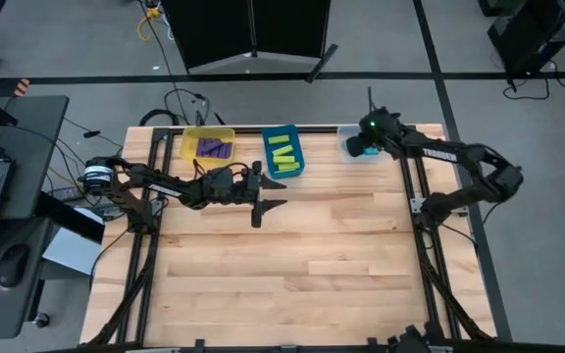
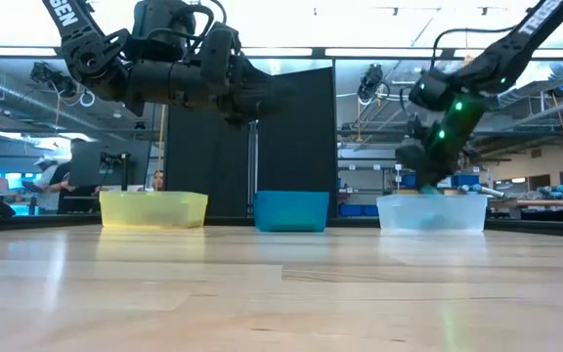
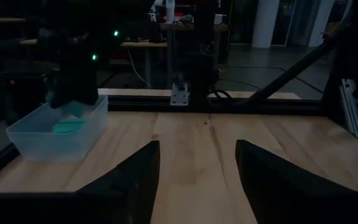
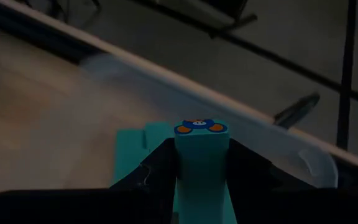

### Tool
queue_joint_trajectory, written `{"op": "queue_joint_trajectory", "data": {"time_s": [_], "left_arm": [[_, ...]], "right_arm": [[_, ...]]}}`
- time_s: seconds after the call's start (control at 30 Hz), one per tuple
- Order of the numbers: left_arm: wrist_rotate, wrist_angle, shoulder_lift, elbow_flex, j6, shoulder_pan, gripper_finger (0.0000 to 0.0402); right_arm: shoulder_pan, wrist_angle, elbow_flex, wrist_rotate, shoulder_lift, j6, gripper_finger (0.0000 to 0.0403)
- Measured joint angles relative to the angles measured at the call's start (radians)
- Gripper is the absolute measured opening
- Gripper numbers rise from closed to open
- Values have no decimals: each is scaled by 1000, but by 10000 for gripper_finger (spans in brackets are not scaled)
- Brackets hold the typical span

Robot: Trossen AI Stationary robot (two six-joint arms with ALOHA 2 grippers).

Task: Sort blocks
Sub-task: Put the blue block into the transparent bin

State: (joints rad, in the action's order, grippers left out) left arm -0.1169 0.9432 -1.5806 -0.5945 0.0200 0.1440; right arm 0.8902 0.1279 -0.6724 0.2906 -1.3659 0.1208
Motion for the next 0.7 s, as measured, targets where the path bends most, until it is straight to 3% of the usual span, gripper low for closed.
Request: {"op": "queue_joint_trajectory", "data": {"time_s": [0.23, 0.47, 0.7], "left_arm": [[0, 0, 0, 0, 17, 0, 218], [-8, 0, 0, 0, 27, -2, 218], [-43, -4, 1, 0, 39, -2, 218]], "right_arm": [[35, -2, 0, 1, -104, 8, 120], [36, 9, -21, 2, -122, 15, 125], [27, 103, -97, -14, -96, -22, 226]]}}
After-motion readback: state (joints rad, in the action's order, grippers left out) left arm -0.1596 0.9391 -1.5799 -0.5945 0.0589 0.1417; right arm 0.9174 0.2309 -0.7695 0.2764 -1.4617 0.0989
